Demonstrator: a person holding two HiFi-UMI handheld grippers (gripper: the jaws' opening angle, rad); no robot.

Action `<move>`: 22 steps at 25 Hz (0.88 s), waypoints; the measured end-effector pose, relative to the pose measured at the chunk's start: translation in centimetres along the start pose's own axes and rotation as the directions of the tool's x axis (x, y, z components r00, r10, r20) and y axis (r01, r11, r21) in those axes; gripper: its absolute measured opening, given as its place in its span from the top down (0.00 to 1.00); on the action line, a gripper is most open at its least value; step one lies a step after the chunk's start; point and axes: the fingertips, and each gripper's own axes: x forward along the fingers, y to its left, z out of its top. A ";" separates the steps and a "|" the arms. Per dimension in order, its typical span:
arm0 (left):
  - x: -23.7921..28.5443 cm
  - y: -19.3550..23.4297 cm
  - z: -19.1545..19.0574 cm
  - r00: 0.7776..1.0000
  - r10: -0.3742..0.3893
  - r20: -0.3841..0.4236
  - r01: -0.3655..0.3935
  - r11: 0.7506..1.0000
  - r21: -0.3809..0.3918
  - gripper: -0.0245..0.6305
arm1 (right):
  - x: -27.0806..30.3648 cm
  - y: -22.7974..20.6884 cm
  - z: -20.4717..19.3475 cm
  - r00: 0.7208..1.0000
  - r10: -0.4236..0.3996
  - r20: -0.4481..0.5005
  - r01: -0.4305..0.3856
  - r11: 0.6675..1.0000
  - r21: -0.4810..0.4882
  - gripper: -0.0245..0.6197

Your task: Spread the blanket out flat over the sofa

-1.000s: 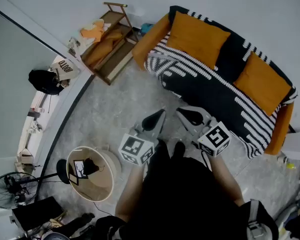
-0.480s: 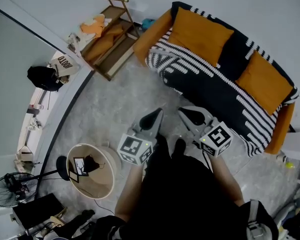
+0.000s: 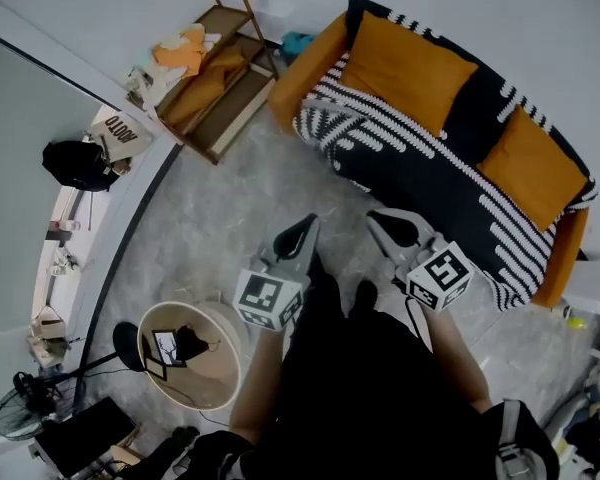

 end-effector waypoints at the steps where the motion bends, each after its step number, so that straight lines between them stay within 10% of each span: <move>1: 0.2 1.3 0.1 1.000 -0.004 -0.006 0.004 1.000 0.008 0.95 | 1.1 -0.3 0.3 1.000 -0.008 -0.001 0.008 1.000 0.001 0.96; 22: 5.2 16.7 -1.0 0.974 -0.199 -0.109 0.203 0.979 0.028 0.95 | 14.6 -6.8 -2.5 0.959 -0.237 -0.158 0.234 0.972 -0.037 0.96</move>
